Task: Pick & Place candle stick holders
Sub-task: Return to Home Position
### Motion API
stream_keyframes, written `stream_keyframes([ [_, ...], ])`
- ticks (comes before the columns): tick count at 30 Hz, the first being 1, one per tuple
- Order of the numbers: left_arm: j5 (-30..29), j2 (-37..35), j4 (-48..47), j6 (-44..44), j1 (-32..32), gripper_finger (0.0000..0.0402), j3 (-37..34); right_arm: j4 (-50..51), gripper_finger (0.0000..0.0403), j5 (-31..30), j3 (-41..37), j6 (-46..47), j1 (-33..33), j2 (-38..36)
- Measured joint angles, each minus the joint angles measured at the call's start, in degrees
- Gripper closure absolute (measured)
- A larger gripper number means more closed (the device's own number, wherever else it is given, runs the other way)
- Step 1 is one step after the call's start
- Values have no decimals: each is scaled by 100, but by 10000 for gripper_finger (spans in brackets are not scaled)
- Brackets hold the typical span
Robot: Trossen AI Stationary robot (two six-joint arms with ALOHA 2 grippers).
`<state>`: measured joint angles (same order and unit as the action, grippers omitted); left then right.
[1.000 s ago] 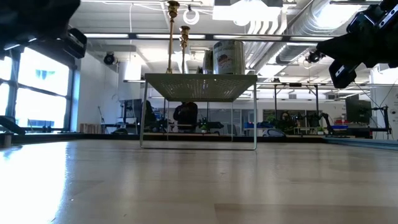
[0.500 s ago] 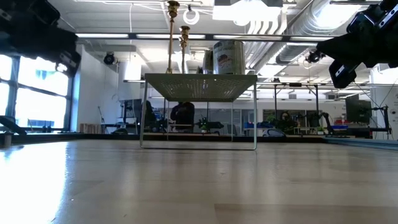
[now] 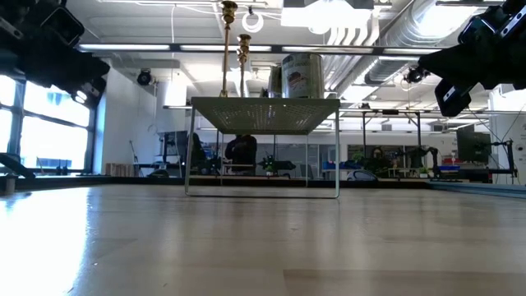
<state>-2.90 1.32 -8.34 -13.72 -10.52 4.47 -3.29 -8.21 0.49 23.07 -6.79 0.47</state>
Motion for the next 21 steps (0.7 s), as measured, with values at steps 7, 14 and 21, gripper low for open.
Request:
stream_keyframes([
  [7,-29,4,101,-2,0,396,-16,2,396,2,0,0,0,0],
  [14,-33,2,177,-2,0,396,-31,2,396,0,0,0,0,0],
  [21,3434,-92,157,139,-2,396,44,6,394,2,0,0,0,0],
])
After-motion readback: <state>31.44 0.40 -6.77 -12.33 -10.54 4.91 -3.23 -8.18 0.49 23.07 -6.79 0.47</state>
